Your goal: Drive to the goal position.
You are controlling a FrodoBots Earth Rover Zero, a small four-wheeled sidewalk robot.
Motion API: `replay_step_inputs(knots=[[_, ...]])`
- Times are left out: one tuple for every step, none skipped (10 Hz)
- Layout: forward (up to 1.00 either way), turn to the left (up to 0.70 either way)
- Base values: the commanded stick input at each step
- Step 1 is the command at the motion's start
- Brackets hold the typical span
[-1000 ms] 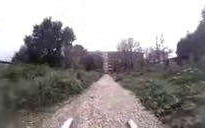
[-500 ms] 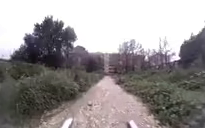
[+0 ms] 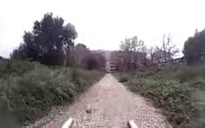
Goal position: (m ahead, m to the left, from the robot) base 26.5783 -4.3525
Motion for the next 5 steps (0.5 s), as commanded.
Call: replay_step_inputs(knots=[[0.70,-0.22],[0.70,-0.01],[0.70,0.00],[0.70,0.00],[0.70,0.00]])
